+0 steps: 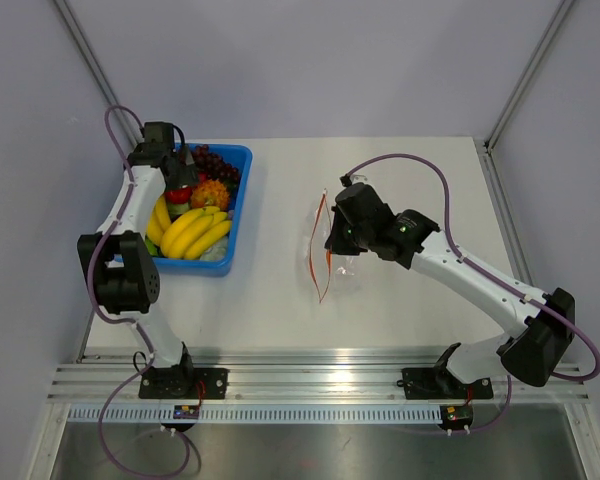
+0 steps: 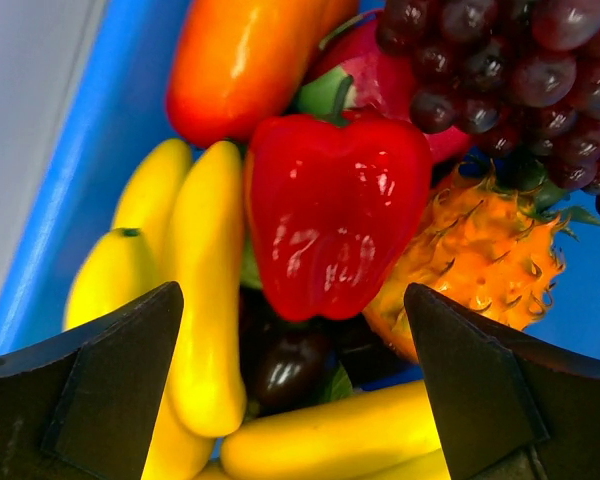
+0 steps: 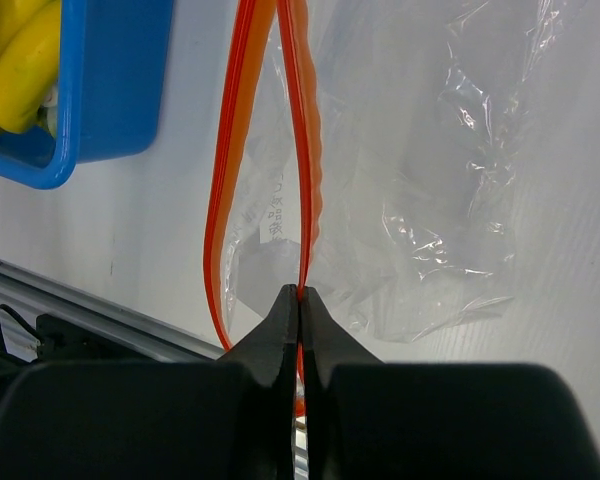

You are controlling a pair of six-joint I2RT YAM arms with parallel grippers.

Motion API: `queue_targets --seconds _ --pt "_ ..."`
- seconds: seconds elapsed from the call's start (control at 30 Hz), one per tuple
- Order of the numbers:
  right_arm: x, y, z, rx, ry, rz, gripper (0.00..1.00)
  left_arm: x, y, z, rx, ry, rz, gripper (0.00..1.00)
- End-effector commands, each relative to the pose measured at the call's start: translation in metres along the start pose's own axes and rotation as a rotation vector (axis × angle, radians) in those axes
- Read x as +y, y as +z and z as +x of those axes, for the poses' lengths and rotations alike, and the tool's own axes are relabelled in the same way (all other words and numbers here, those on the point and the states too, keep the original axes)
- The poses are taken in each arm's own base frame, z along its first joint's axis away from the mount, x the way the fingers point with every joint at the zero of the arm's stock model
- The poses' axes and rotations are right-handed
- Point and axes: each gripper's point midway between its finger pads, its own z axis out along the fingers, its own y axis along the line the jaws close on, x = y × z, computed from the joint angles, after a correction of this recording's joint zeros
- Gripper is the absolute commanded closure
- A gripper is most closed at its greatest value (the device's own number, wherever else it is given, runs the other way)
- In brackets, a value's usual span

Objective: Place the food in the zip-top bag and seal the zipper
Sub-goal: Pick up the fake fruit from the bin.

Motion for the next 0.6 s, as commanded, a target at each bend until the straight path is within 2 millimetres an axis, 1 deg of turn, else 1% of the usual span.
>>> queue_targets --seconds 0.0,0.13,0.27,0.3,0.33,0.43,0.5,0.53,0.57 --pt "0.001 -0.003 -0.008 -0.023 -0.001 0.002 0.96 -0.016 -0.004 -0.032 -0.090 -0.013 0.074 0.03" --pt "0.002 0.000 -0.003 -0.007 0.003 -0.004 0.96 -0.022 0.001 -0.035 -0.099 -0.016 0.097 0.04" --pt "0.002 0.004 0.001 0.009 0.006 -0.009 0.95 -0.020 0.008 -0.039 -0.115 -0.012 0.078 0.07" --pt "0.003 0.004 0.000 0.009 0.005 -0.011 0.96 -0.019 0.013 -0.039 -0.113 -0.009 0.067 0.07" --pt "0.003 0.004 0.000 0.010 -0.002 -0.010 0.95 -0.020 0.014 -0.044 -0.119 -0.007 0.065 0.06" --pt "0.002 0.004 -0.002 0.005 -0.006 -0.007 0.94 -0.022 0.021 -0.048 -0.107 -0.004 0.059 0.06" --pt "0.002 0.005 -0.002 0.006 -0.010 -0.001 0.94 -0.024 0.024 -0.047 -0.099 -0.001 0.061 0.06" --pt "0.002 0.005 -0.001 0.007 -0.011 -0.002 0.94 -0.025 0.026 -0.051 -0.104 0.001 0.060 0.06" --pt "0.002 0.004 -0.001 0.008 -0.013 -0.001 0.94 -0.024 0.029 -0.049 -0.095 0.007 0.055 0.07"
